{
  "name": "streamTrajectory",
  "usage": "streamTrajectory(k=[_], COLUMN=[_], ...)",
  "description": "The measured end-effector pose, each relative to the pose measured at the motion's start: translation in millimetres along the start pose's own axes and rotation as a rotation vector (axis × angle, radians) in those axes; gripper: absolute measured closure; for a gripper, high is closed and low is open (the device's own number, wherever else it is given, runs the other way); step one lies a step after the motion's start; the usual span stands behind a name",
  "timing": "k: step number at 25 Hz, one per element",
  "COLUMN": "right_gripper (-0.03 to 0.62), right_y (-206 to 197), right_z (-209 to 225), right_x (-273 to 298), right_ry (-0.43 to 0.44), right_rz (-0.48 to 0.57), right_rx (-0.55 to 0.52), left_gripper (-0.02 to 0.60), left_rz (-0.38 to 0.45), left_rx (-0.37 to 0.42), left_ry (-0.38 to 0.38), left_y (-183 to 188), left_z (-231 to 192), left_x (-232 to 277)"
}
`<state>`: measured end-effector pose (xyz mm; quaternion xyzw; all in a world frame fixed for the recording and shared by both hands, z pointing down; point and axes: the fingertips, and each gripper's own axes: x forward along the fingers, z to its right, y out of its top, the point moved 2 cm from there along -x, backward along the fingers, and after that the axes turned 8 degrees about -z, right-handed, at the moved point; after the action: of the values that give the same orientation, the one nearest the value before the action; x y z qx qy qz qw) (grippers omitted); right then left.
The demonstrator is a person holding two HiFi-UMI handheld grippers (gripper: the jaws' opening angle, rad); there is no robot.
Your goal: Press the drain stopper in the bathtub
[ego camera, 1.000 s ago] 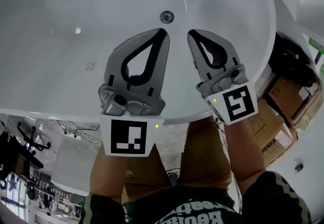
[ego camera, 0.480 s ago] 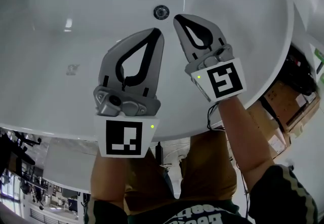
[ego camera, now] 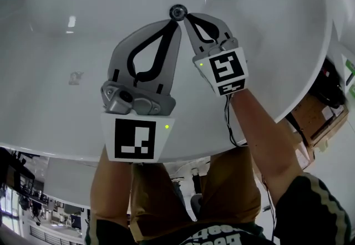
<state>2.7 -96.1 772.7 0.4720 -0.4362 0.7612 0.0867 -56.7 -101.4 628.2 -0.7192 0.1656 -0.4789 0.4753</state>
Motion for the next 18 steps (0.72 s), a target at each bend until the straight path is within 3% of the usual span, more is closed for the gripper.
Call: streamTrajectory(k=[6, 14, 18], right_gripper=[0.580, 0.580, 0.580], right_y=[-36, -68, -81], right_z=[-4, 7, 11], right_x=[43, 82, 102], right_ry=[-0.007, -0.004, 0.007], right_rz=[-0.111, -0.202, -0.245], right_rx=[-0.018, -0.045, -0.070], left_gripper=[0.578, 0.578, 0.578], left_rz=[-0.019, -0.058, -0.087], left_rx=[0.028, 0.005, -0.012], left_ry=[-0.021, 0.029, 0.008], left_y=[-20, -46, -55], left_z=[-3, -30, -28], left_x=[15, 16, 21])
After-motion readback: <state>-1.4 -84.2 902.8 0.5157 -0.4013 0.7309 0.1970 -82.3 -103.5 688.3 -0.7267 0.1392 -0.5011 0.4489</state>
